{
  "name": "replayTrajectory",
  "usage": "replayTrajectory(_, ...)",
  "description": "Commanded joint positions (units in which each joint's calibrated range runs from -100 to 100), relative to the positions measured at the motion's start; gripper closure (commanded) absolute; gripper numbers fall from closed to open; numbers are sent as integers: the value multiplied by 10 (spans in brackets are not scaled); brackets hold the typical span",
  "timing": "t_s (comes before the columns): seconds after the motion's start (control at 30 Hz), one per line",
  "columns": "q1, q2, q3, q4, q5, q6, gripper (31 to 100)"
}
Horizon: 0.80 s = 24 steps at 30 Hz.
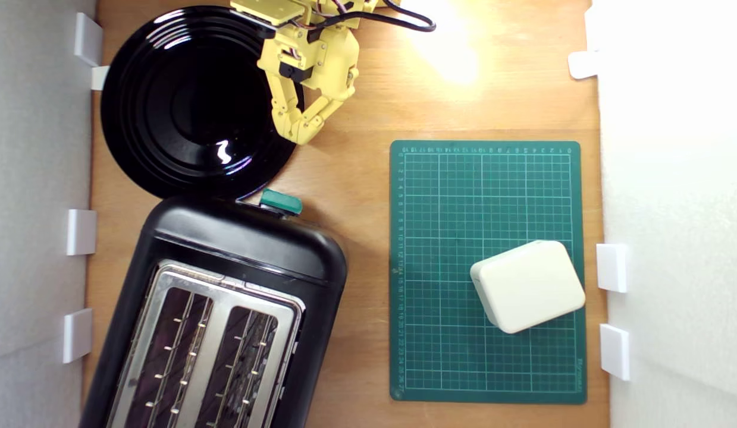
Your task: Start toaster
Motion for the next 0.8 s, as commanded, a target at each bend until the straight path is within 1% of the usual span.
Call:
replayTrajectory(0.0, 1, -8, 7, -24, -1, -1, 989)
replayTrajectory(0.17, 3, -8, 7, -59, -1, 0, 989)
replayTrajectory(0.37, 0, -9, 7, -61, 0, -3, 989)
replayTrajectory(0.47, -2, -9, 7, -72, 1, -3, 989)
replayTrajectory(0.77, -5, -8, 7, -68, 0, -3, 989)
